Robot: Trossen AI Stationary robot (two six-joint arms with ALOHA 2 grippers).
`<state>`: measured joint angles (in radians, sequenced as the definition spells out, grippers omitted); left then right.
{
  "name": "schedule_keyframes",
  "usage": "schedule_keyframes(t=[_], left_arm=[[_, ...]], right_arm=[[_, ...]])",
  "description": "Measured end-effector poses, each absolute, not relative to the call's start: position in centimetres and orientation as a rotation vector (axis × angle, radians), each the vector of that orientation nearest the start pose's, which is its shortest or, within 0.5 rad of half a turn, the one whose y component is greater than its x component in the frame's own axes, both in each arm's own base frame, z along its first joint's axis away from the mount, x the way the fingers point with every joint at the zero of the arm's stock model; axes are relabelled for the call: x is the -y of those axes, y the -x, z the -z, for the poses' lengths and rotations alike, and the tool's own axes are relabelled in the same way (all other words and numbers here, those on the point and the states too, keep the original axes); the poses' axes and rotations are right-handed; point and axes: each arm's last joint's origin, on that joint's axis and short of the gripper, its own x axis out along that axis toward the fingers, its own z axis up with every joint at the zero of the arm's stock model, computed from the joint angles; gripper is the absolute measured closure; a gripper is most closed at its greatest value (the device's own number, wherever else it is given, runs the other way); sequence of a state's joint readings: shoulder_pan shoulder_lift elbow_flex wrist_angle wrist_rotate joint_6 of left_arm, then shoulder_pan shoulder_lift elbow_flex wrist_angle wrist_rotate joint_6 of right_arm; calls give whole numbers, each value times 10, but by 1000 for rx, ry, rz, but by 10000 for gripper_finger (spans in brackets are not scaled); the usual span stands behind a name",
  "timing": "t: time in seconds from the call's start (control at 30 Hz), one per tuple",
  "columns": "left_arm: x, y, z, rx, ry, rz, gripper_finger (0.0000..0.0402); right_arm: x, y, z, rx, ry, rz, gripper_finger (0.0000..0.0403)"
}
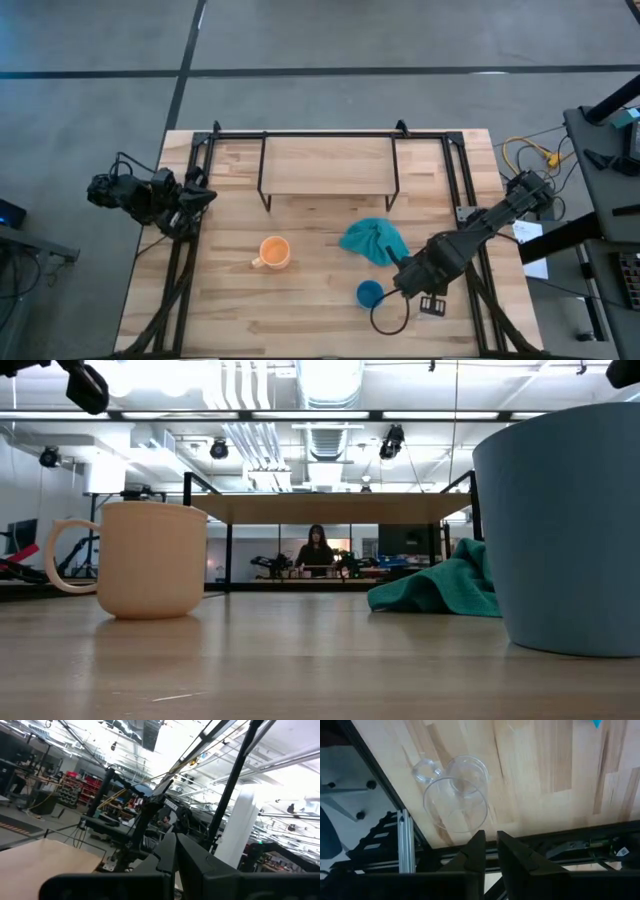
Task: Stack small to large cups/mugs on shelf
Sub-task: Put the transparent mug on the shelf
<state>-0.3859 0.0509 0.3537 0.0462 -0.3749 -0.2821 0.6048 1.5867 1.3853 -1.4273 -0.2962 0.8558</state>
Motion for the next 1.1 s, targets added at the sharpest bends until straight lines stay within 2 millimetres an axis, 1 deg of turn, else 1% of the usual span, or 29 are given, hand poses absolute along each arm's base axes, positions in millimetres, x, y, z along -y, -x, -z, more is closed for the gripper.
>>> schedule_keyframes(t=[0.27, 0.33, 0.43, 0.57, 0.67, 0.77, 1.1], left_arm=[[13, -59, -282, 329, 412, 62, 402], [13, -60, -282, 328, 411, 62, 402], [13, -60, -282, 327, 411, 61, 402], [13, -60, -282, 327, 410, 62, 402], [13, -60, -282, 327, 410, 62, 402], [13, -60, -282, 327, 410, 62, 402], [13, -60, -282, 328, 411, 63, 402]], right_arm=[[-164, -218, -281, -1793, -412, 106, 292], [-167, -218, -280, -1783, -431, 82, 282], [-173, -215, -280, -1784, -413, 60, 271], [-181, -213, -272, -1812, -378, 62, 266], [-186, -216, -265, -1846, -380, 66, 266], [-191, -220, -254, -1869, -348, 81, 266], [-199, -231, -220, -1935, -229, 116, 266]])
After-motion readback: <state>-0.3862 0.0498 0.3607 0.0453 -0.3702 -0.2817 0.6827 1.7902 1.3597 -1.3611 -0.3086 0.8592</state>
